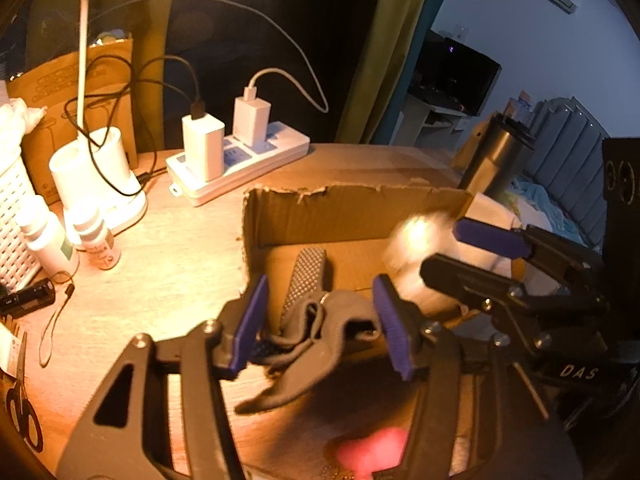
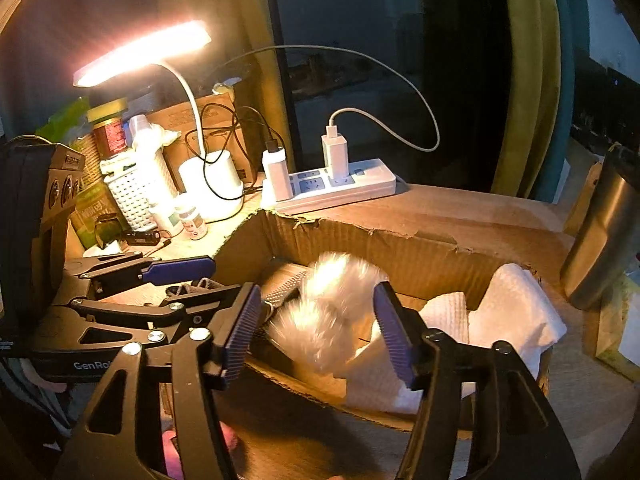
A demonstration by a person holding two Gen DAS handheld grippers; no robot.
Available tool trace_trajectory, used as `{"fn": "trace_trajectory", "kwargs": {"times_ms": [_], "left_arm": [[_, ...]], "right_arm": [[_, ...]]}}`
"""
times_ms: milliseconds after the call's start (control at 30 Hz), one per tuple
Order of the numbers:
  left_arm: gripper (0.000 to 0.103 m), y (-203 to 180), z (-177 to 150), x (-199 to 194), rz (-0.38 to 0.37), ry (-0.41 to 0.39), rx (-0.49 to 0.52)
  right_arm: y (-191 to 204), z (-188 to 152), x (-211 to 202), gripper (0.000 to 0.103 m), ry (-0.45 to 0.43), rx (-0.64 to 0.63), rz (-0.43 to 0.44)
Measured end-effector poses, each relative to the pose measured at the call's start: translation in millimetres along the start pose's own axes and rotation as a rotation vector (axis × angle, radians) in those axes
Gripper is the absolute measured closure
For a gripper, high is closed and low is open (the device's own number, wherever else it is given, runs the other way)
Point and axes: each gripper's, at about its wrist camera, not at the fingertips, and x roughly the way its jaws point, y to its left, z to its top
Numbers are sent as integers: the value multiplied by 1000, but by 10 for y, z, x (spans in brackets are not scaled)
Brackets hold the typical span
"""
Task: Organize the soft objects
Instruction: 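Lower the bubble-wrapped bundle and gray glove into the box and open both grippers, then move the left gripper to the brown plush keychain while the right gripper approaches the cotton swab bag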
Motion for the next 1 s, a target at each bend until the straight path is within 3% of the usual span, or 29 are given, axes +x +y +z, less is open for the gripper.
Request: {"fn": "trace_trajectory", "kwargs": {"times_ms": [200,1000], "left_arm": [[36,8,-16,-166,7,-29,-11],[35,-94,-303,-877,24,-111,-1]], "right_arm": [[61,-5,-95,36,-24,-10,-7],[426,-199,-684,36,-83,-42,-57]]}}
